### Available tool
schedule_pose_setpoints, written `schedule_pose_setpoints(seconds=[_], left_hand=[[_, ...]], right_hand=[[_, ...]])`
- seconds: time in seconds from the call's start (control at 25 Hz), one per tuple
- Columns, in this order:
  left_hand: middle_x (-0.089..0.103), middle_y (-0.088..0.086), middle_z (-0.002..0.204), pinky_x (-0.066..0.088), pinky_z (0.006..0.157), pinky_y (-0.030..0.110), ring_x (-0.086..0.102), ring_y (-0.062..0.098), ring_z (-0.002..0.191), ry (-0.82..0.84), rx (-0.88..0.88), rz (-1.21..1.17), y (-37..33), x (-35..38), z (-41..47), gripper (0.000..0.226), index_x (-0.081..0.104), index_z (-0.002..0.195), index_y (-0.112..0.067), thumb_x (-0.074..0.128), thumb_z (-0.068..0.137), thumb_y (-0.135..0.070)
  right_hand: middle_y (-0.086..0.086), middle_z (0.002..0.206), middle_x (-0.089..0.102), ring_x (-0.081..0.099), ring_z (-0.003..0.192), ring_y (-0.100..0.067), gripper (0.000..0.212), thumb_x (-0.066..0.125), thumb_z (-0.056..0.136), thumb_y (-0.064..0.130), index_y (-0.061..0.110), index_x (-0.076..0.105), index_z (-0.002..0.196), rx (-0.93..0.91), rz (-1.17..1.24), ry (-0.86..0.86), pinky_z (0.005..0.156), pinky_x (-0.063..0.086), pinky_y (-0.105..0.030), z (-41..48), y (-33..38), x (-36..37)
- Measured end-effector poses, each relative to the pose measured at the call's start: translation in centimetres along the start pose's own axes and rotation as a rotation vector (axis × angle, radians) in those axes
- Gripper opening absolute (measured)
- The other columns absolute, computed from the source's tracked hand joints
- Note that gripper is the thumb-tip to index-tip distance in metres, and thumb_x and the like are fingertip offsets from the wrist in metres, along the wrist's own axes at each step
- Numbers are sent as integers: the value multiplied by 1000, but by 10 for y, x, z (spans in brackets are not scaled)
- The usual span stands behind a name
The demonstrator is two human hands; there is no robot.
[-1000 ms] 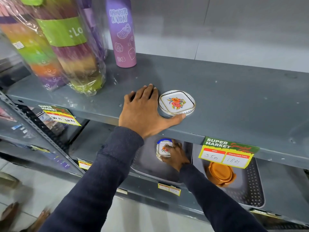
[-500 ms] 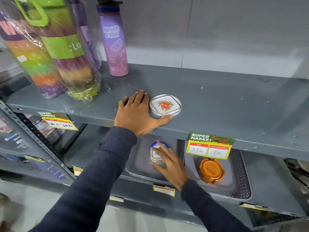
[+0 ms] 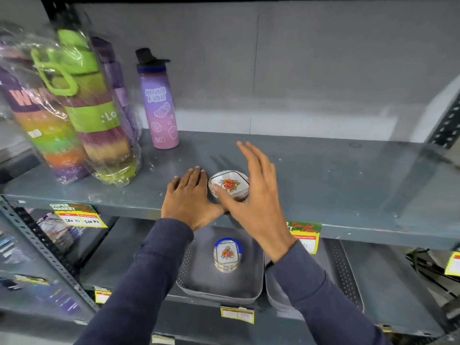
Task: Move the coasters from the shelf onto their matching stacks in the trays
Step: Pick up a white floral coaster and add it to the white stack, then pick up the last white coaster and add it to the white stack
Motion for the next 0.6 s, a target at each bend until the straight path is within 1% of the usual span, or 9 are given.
schedule_pose_setpoints(seconds=[0.08, 0.16, 0.2, 0.28, 0.4, 0.48, 0.52, 0.6], left_hand=[[17, 1, 168, 10, 124, 43, 11, 15, 155, -1, 6, 9, -1, -2, -2, 132, 23, 158, -14, 12, 51, -90], [17, 1, 168, 11, 123, 44, 11, 16, 155, 10, 30, 39, -2, -2, -1, 137, 22, 158, -13, 11, 48, -95], [17, 2, 168, 11, 123, 44, 10, 16, 155, 16, 39, 47, -1, -2, -1, 138, 21, 158, -12, 11, 49, -97], [18, 2, 167, 12, 123, 44, 11, 16, 154, 13, 39, 50, -1, -3, -1, 139, 21, 157, -12, 12, 49, -98], [18, 2, 167, 12, 123, 44, 12, 16, 154, 14, 36, 38, 0, -3, -1, 142, 22, 157, -13, 11, 47, -103], [16, 1, 168, 11, 124, 44, 10, 15, 154, 26, 24, 25, 1, -2, -1, 150, 20, 158, -13, 3, 41, -107], [15, 1, 168, 11, 124, 44, 9, 15, 155, 31, 17, 20, 1, -2, -1, 151, 19, 158, -14, 0, 40, -107], [13, 0, 168, 10, 124, 45, 8, 14, 155, 32, 9, 11, 1, -3, -1, 145, 18, 158, -16, 6, 45, -106]], right_hand=[[-3, 158, 34, 36, 137, -26, 105, 80, 72, 56, 26, 21, 154, 153, -178, 137, 113, 35, -42, 19, -19, 15], [-4, 153, 42, 36, 137, -30, 120, 78, 65, 69, 26, 12, 155, 326, -281, 286, 111, 30, -46, 27, -34, 24], [-4, 148, 47, 35, 138, -30, 124, 78, 62, 71, 25, 10, 155, 401, -280, 340, 110, 27, -46, 29, -39, 27], [-4, 140, 54, 36, 136, -31, 125, 81, 60, 67, 25, 11, 155, 454, -255, 374, 107, 27, -46, 32, -45, 29], [-5, 135, 58, 41, 132, -30, 117, 85, 62, 57, 26, 17, 152, 433, -225, 315, 104, 29, -44, 32, -46, 27], [-5, 130, 60, 46, 127, -31, 117, 88, 60, 52, 26, 18, 150, 402, -203, 239, 99, 31, -43, 31, -41, 20], [-4, 127, 61, 48, 124, -31, 117, 89, 59, 49, 27, 18, 150, 368, -194, 191, 95, 31, -41, 30, -35, 12], [-2, 124, 61, 50, 118, -28, 118, 90, 57, 46, 29, 19, 150, 262, -147, 76, 91, 30, -36, 29, -15, -8]])
Point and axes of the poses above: each hand's wrist, its own z-axis towards the middle knuckle, its own x-axis out of the palm, y = z × x, the point moved 4 cm from there along z, towards the middle knuckle
